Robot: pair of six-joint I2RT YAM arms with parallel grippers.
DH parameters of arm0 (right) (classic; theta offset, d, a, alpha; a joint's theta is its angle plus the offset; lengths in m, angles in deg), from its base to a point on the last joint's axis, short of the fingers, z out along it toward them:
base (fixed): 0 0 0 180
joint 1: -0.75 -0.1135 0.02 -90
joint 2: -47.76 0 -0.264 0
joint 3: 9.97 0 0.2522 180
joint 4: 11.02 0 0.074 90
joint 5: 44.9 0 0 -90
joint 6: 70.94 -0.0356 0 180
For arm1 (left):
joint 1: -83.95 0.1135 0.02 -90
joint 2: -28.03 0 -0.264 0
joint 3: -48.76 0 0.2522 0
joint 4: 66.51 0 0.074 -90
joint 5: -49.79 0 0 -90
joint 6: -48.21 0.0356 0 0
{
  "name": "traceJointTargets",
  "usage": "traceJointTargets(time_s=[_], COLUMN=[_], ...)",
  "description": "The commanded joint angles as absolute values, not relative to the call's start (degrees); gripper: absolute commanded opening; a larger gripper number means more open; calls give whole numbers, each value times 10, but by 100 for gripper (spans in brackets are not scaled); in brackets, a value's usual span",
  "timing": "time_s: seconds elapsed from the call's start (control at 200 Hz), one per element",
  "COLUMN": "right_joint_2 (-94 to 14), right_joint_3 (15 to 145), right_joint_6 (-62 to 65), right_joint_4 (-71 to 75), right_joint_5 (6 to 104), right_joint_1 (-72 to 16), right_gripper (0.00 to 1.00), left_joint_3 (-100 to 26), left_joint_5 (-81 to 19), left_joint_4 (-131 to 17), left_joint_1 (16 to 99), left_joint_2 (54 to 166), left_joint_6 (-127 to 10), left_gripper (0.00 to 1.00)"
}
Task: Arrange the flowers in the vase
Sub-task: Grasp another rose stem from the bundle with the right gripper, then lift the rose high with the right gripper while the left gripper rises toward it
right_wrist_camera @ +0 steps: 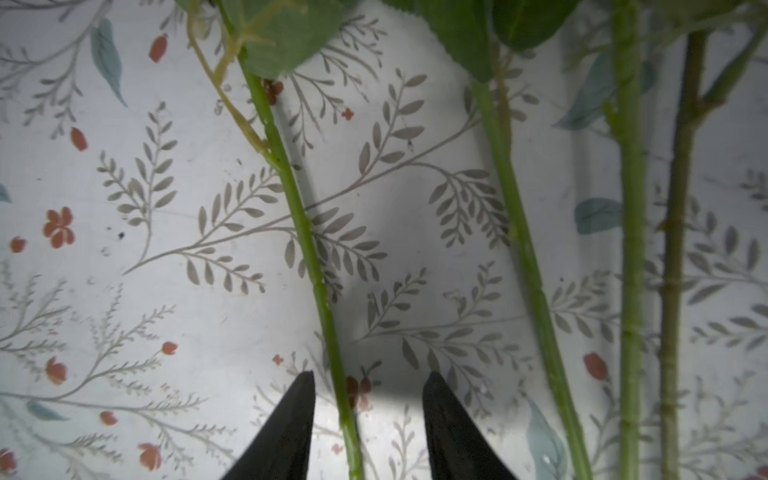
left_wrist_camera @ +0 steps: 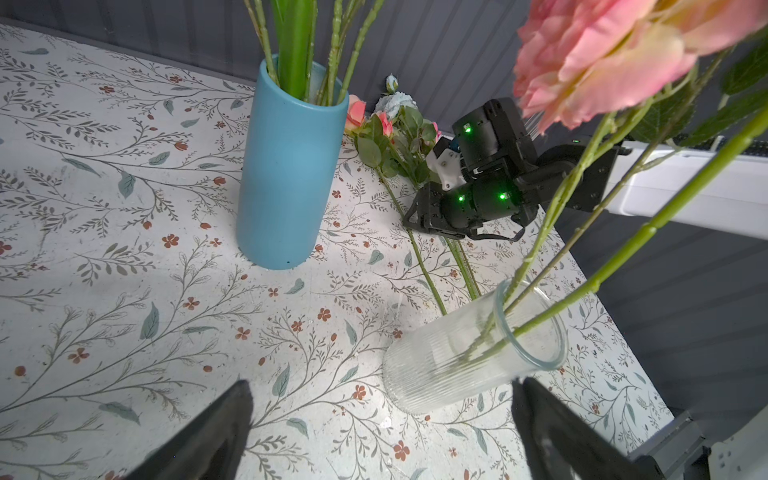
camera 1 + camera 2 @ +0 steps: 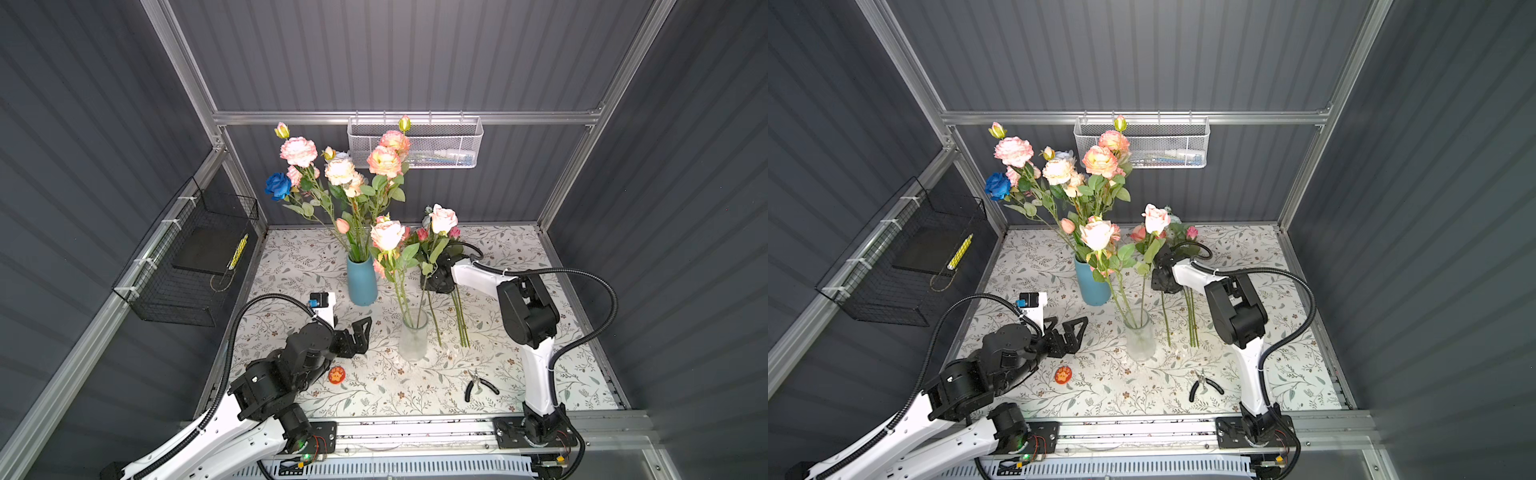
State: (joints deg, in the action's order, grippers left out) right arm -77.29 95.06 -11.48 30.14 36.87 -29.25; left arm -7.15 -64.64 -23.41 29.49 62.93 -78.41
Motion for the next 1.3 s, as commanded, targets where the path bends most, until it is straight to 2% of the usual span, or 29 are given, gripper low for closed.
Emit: traceJointTargets(time_s=[0.0,0.075,0.23,0.44,0.61,0.785,0.945,1.09,1.291], right_joint_2=[-800,-810,-796,-714,-581,-445,-305,-127,87], right_joint_3=[979,985,963,863,724,604,505,426,422], right_joint_6=[-111,-114,-116,-105,-107,-129,-158,-163,-92], right_joint_4=[374,381,368,270,138,67,54,56,91], right_joint_5=[341,338,336,342,340,332,303,266,193], right_joint_1=[-302,-303,-301,-299,-300,-304,-313,-333,-410], right_gripper=[43,37,19,0,0,0,0,0,0], left_joint_3=[-70,-72,-75,-84,-90,-102,-123,-137,-169], left_joint_5=[-646,-645,-647,-646,-646,-633,-603,-565,-524], left_joint_4=[-230,-229,-223,-221,-221,-232,-244,-267,-280], left_joint_1=[293,292,292,293,293,292,293,292,293], left_joint_2=[633,632,626,622,619,617,615,603,602], left_joint_6=[-789,-789,-789,-790,-789,-785,-768,-750,-722], left_gripper=[100,100,100,100,100,100,100,100,100])
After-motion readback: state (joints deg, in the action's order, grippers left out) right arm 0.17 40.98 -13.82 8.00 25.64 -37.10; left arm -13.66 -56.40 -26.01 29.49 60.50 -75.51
